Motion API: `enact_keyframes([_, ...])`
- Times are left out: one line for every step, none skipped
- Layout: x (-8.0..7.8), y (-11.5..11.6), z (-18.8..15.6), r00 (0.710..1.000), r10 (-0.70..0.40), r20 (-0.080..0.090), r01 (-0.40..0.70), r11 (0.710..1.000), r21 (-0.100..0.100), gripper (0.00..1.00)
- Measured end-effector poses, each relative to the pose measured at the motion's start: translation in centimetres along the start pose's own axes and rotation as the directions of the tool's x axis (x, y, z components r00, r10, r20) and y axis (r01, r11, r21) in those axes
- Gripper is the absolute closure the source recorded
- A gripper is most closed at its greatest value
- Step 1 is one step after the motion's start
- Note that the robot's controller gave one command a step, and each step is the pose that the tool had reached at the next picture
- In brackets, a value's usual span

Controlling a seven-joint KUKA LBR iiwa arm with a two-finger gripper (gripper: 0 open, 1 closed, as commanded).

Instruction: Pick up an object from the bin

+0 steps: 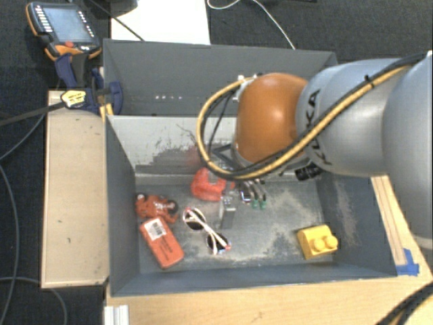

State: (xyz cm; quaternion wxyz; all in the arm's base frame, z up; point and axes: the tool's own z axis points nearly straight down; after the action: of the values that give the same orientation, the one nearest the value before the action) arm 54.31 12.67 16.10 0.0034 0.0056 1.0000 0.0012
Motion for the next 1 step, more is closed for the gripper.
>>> enact_keyframes([6.1,-0.9,6.06,0.998,0.062,-0.017,-0.062,0.998,0.001,0.0])
